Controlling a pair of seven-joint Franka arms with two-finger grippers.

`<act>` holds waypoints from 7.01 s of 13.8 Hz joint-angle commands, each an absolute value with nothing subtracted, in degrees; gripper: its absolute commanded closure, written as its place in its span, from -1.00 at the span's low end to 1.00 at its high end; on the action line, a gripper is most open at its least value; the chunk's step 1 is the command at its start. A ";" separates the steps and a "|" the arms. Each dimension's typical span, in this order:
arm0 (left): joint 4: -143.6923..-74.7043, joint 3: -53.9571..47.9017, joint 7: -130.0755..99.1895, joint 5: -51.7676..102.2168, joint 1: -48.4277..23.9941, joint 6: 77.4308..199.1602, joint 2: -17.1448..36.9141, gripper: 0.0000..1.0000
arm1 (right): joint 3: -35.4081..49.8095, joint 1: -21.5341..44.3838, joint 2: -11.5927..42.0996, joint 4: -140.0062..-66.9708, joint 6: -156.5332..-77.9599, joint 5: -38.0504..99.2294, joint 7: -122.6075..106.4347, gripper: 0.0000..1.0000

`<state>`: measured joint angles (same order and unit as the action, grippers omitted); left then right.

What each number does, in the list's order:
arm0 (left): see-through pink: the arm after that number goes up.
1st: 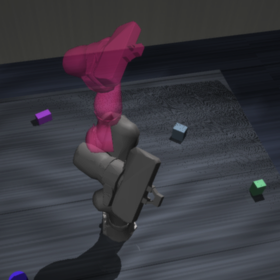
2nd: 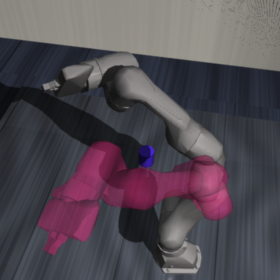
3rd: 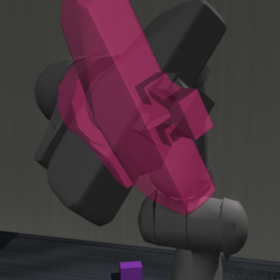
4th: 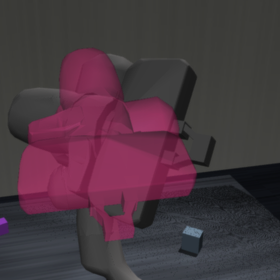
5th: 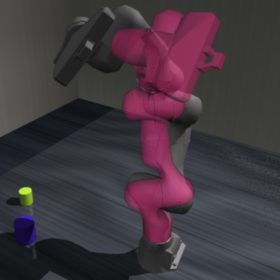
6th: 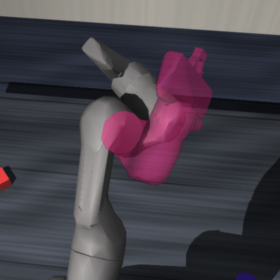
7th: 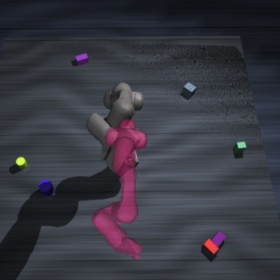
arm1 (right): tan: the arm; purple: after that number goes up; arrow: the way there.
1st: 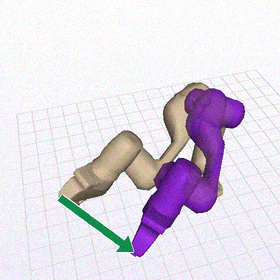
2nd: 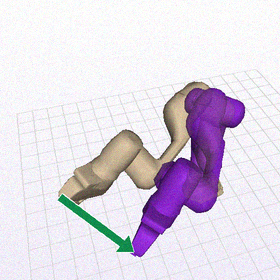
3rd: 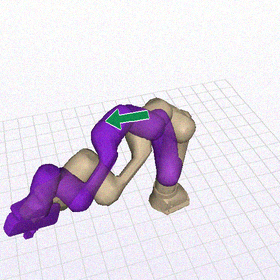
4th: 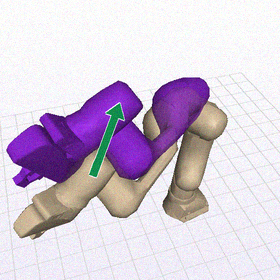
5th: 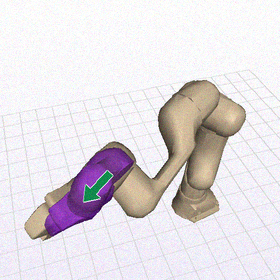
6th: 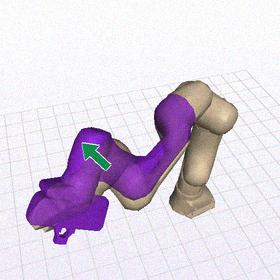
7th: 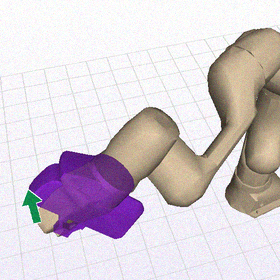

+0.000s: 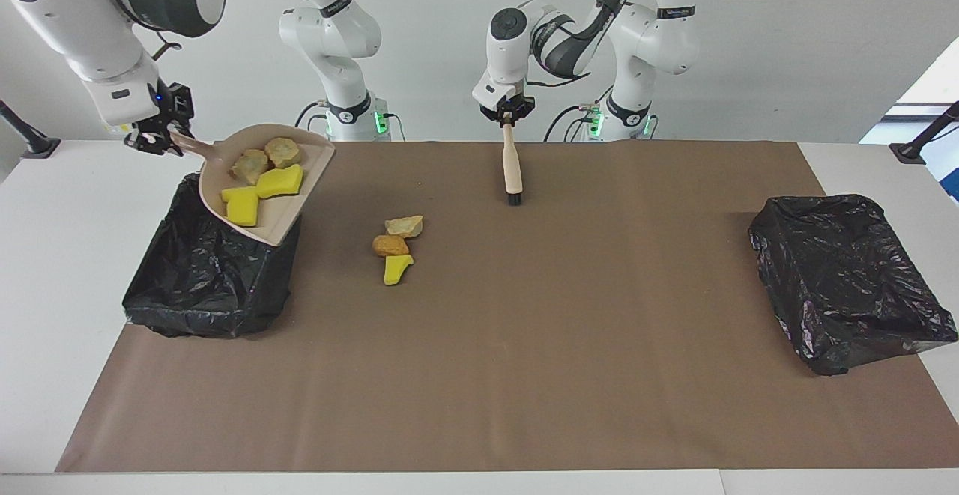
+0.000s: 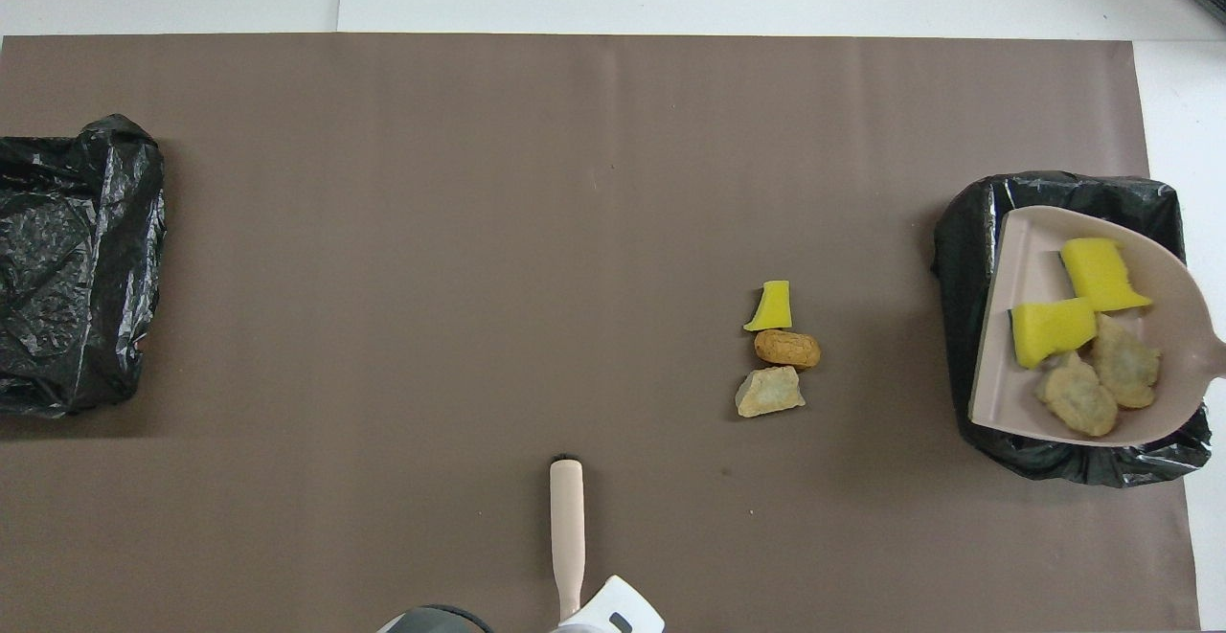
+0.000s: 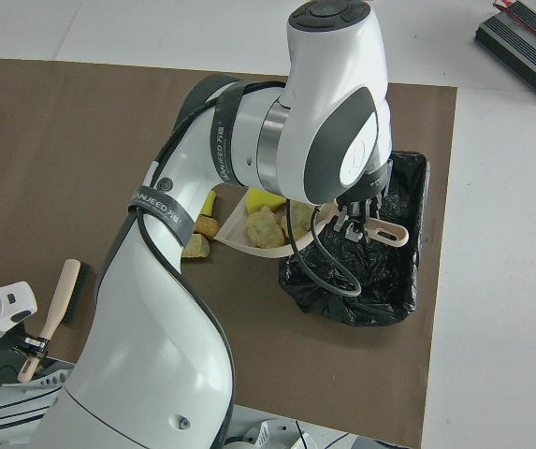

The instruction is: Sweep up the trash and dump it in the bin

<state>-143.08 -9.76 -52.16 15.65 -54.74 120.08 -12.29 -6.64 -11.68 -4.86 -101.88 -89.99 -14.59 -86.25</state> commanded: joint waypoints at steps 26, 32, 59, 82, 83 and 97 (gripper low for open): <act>-87.30 -8.00 -5.54 0.53 -6.51 78.68 -4.84 -1.00 | -5.19 -16.26 -4.04 -110.65 -122.80 -52.73 -108.90 1.00; -78.49 -6.77 -5.27 0.62 -6.50 74.00 0.26 -1.00 | -5.19 -16.96 -5.97 -111.09 -121.56 -52.73 -110.65 1.00; -82.53 -3.78 2.28 0.18 -4.04 79.45 -2.46 -1.00 | 20.21 -11.45 -3.63 -102.23 -86.48 -10.21 -9.41 1.00; -82.53 1.32 4.48 0.62 -6.50 77.52 -2.64 -1.00 | 20.39 21.10 35.94 -81.65 -115.57 -5.80 49.04 1.00; -82.70 1.32 4.40 0.62 -6.59 76.74 -2.72 -1.00 | 20.39 21.09 36.38 -81.65 -115.58 -6.32 48.78 1.00; -82.79 1.23 5.10 0.62 -7.29 81.10 -2.46 -1.00 | 20.48 21.44 35.68 -82.18 -110.39 -7.47 42.02 -0.99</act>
<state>-81.43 1.21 4.53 1.28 -7.08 78.07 -1.70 19.91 21.89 35.71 -82.36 -111.89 -6.78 44.34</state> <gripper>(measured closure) 0.000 0.661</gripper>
